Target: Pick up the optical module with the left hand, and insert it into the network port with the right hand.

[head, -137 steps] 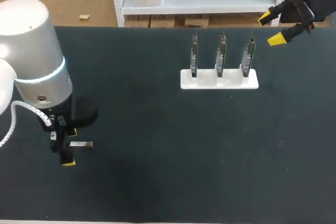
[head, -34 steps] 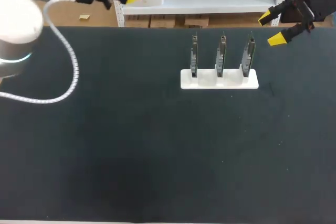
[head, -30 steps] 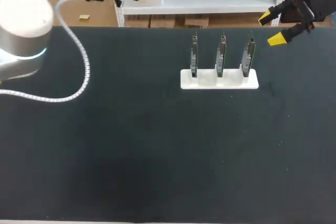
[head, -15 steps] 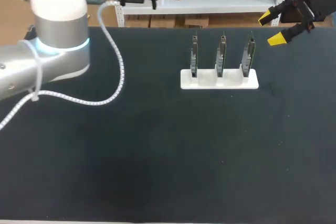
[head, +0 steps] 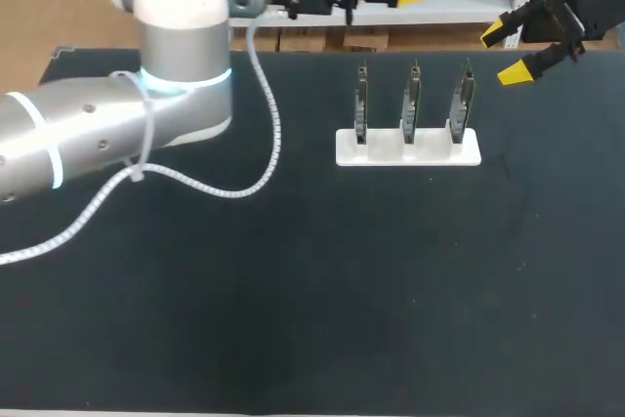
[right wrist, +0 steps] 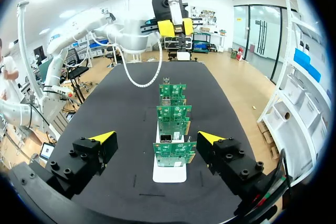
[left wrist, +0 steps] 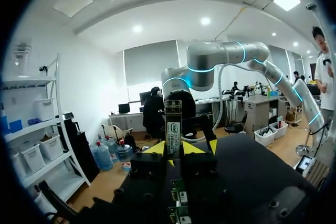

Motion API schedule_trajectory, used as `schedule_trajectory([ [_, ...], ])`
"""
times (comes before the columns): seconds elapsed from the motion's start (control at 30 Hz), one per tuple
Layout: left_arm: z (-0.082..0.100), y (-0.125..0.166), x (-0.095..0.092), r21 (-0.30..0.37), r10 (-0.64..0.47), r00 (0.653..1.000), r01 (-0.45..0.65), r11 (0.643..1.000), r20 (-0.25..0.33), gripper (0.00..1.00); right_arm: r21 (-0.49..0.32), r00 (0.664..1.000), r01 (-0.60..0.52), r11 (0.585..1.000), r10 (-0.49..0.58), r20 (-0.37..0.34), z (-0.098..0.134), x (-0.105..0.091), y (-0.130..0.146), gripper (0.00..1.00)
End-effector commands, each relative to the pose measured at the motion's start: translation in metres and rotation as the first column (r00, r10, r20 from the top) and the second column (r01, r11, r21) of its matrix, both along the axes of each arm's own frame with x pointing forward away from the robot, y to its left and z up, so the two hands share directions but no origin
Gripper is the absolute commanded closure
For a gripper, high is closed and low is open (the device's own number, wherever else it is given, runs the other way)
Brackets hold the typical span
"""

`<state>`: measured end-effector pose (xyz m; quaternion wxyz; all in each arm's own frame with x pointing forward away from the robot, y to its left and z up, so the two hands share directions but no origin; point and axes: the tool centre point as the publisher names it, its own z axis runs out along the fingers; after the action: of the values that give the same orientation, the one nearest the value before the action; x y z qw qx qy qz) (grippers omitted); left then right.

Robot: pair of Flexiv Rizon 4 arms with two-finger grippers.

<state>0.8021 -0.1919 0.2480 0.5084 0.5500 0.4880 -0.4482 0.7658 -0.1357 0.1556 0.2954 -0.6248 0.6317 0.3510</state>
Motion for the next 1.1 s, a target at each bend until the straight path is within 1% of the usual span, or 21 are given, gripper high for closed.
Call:
schedule_trajectory([
  [0.03, -0.012, -0.027, 0.004, -0.011, -0.014, 1.000, 0.013, 1.000, -0.019, 1.00, -0.002, 1.000, 0.003, 1.000, -0.003, 0.003, 0.000, -0.002, 0.001, 0.00],
  [0.27, -0.027, -0.048, -0.007, -0.017, -0.024, 0.998, 0.024, 1.000, -0.056, 1.00, -0.002, 1.000, 0.003, 1.000, -0.003, 0.003, 0.000, -0.002, 0.001, 0.00],
  [0.43, -0.032, -0.056, -0.015, -0.029, -0.023, 0.997, 0.021, 0.999, -0.070, 1.00, -0.002, 1.000, 0.003, 1.000, -0.003, 0.003, 0.000, -0.002, 0.001, 0.00],
  [0.63, -0.040, -0.058, -0.023, -0.032, -0.005, 0.996, 0.002, 0.999, -0.084, 1.00, -0.002, 1.000, 0.003, 1.000, -0.003, 0.003, 0.000, -0.002, 0.001, 0.00],
  [0.77, -0.048, -0.060, -0.031, -0.021, 0.001, 0.995, -0.003, 1.000, -0.097, 1.00, -0.002, 1.000, 0.003, 1.000, -0.003, 0.003, 0.000, -0.002, 0.001, 0.00],
  [0.83, -0.050, -0.062, -0.034, -0.008, 0.006, 0.996, -0.007, 1.000, -0.095, 1.00, -0.002, 1.000, 0.003, 1.000, -0.003, 0.003, 0.000, -0.002, 0.001, 0.00],
  [1.1, -0.053, -0.061, -0.038, -0.022, 0.027, 0.995, -0.029, 0.999, -0.101, 1.00, -0.002, 1.000, 0.003, 1.000, -0.003, 0.003, 0.000, -0.002, 0.001, 0.00],
])
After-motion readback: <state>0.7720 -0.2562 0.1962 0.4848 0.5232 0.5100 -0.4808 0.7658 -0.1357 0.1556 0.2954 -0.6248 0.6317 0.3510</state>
